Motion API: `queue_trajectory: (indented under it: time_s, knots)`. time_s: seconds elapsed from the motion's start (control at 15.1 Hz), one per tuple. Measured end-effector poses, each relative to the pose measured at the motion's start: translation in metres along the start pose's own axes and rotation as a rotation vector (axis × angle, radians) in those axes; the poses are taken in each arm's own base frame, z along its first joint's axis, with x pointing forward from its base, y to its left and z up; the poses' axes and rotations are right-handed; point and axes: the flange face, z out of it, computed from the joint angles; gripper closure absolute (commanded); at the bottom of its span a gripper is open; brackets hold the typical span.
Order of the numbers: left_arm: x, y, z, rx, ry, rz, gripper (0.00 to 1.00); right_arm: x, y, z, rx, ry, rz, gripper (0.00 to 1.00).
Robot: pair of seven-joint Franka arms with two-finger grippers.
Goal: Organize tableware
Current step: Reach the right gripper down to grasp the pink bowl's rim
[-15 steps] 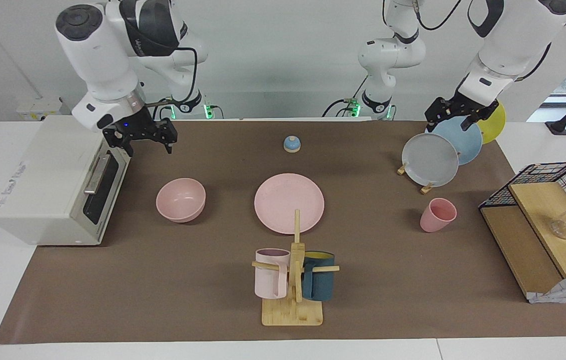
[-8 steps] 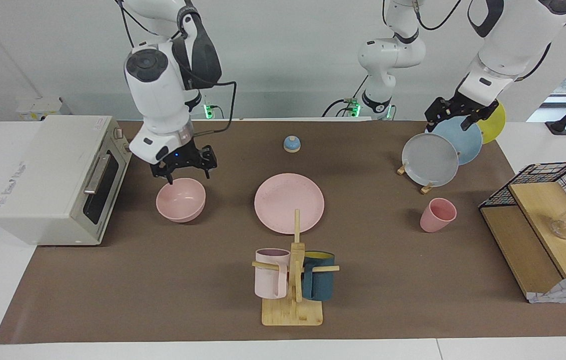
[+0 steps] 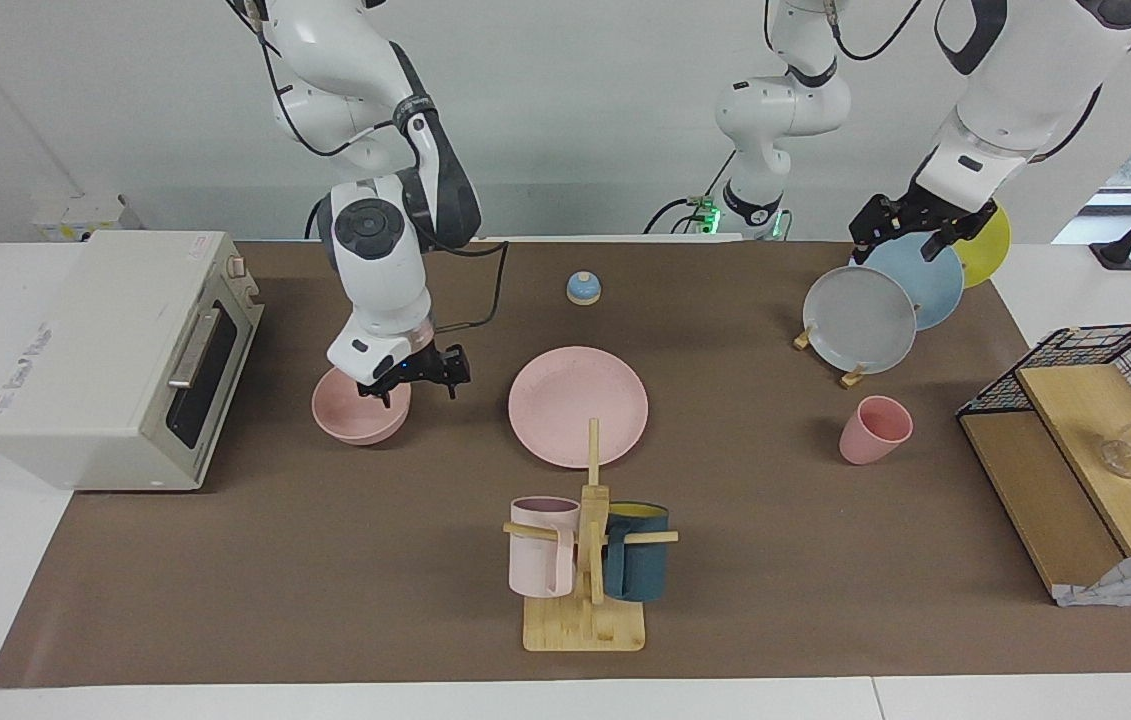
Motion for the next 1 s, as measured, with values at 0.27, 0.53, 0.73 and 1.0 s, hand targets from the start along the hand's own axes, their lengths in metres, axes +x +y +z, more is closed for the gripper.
queue_trajectory:
  time_s: [0.27,0.53,0.73,1.0]
  knots:
    - [0.000,0.000,0.000,0.000,0.000,0.000,0.00,-0.016,0.010,0.023,-0.001,-0.019,0.035,0.25]
    - [0.000,0.000,0.000,0.000,0.000,-0.001,0.00,-0.021,0.011,0.031,-0.004,-0.033,0.035,0.72]
    - [0.000,0.000,0.000,0.000,0.000,-0.001,0.00,-0.021,0.011,0.032,-0.004,-0.035,0.035,0.96]
    - [0.000,0.000,0.000,0.000,0.000,-0.001,0.00,-0.022,0.012,0.029,-0.010,-0.031,0.031,1.00]
